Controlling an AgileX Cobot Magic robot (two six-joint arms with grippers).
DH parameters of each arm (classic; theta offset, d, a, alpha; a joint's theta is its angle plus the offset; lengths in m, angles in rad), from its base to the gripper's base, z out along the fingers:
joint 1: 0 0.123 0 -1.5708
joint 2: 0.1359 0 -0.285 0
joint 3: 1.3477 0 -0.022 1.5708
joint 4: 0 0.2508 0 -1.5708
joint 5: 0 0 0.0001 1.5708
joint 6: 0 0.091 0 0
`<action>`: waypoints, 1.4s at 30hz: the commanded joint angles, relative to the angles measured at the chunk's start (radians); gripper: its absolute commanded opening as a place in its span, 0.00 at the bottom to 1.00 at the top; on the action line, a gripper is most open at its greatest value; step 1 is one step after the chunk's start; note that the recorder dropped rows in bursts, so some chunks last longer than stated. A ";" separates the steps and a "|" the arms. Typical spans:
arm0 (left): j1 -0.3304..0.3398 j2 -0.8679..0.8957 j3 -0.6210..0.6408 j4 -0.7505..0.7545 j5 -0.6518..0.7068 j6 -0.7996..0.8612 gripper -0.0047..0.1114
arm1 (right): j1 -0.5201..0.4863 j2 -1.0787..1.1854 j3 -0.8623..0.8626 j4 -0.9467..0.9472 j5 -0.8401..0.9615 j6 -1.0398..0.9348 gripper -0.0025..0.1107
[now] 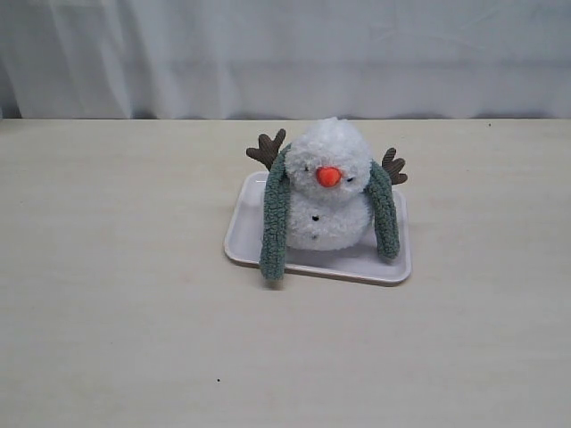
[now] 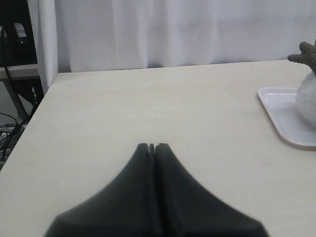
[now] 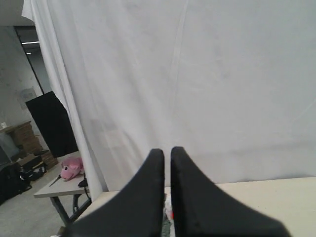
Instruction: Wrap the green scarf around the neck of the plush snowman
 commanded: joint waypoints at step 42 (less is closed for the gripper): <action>0.002 -0.003 0.003 -0.003 -0.013 0.000 0.04 | -0.437 -0.002 0.007 0.277 -0.081 0.002 0.06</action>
